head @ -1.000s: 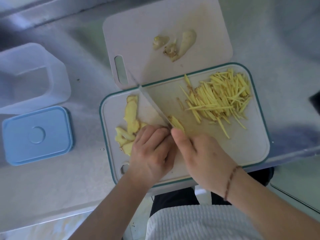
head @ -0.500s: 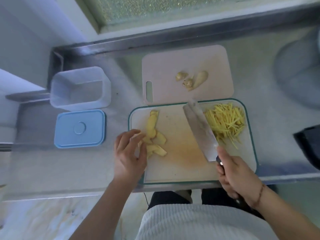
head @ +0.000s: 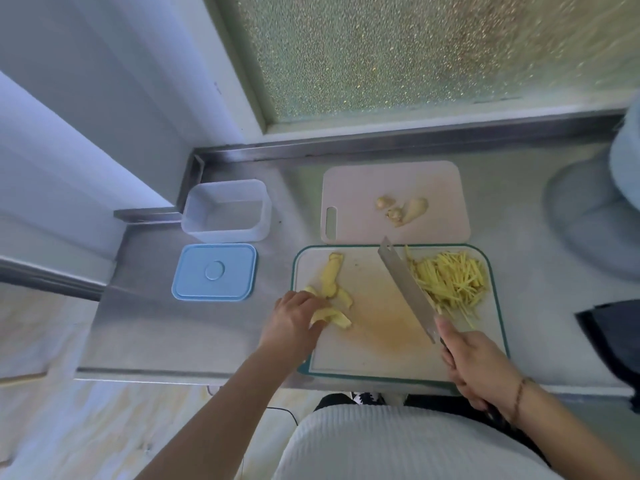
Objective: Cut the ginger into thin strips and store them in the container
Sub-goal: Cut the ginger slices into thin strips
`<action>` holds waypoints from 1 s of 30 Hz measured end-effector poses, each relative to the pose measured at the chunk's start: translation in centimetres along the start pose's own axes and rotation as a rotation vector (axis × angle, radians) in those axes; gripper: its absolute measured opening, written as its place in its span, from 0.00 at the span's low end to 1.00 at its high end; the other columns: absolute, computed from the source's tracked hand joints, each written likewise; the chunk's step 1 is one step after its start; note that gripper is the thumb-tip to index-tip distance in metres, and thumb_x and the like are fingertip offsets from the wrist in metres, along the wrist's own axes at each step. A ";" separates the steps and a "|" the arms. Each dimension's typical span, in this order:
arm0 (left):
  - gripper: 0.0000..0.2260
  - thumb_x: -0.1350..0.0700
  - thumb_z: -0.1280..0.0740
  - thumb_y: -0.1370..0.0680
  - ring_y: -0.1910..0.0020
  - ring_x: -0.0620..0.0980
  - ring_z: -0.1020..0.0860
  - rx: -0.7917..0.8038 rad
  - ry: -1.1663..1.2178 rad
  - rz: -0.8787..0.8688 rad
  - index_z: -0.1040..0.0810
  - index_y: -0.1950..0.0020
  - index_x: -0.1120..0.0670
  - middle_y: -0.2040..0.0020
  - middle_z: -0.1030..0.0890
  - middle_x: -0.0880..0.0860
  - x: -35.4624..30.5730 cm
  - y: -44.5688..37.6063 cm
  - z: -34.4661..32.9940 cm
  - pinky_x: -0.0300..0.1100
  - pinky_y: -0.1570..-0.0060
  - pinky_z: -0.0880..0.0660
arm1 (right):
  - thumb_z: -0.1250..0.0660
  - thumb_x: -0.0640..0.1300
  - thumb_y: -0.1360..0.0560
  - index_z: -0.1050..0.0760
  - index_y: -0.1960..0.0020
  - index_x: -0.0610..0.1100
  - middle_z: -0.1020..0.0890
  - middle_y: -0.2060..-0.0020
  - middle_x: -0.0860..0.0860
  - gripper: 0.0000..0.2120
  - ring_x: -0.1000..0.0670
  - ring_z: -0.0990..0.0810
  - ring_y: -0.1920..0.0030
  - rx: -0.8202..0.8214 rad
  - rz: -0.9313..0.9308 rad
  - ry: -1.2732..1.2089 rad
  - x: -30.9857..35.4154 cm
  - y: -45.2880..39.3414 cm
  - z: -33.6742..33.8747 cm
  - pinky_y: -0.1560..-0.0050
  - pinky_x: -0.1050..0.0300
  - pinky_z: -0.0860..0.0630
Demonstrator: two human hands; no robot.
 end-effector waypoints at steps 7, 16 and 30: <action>0.07 0.62 0.24 0.28 0.59 0.57 0.22 0.122 0.106 0.385 0.21 0.61 0.53 0.61 0.19 0.53 0.0 -0.9 1.2 0.48 0.57 0.23 | 0.48 0.68 0.24 0.43 0.76 0.49 0.41 0.79 0.49 0.30 0.52 0.45 0.81 0.007 0.000 0.035 -0.1 0.2 -0.1 0.77 0.63 0.45; 0.09 0.49 0.29 0.25 0.66 0.50 0.15 0.230 0.253 0.690 0.26 0.47 0.45 0.59 0.16 0.49 -0.7 0.2 1.2 0.48 0.59 0.16 | 0.49 0.67 0.23 0.42 0.75 0.48 0.40 0.80 0.50 0.29 0.51 0.43 0.83 0.025 0.016 0.108 -0.1 -0.1 -0.2 0.79 0.64 0.43; 0.10 0.59 0.28 0.23 0.69 0.44 0.18 -0.021 0.515 0.970 0.24 0.44 0.54 0.59 0.16 0.52 -0.9 -0.5 1.9 0.29 0.74 0.28 | 0.49 0.67 0.23 0.41 0.71 0.46 0.39 0.80 0.49 0.29 0.51 0.42 0.84 0.053 -0.010 0.168 0.0 -1.1 -0.3 0.77 0.63 0.44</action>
Point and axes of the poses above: each hand's wrist, its own y-axis away from the middle knuckle, its own z-axis out of the back of the hand, x = y × z, the point moved 1 cm from there along -y, towards the middle knuckle
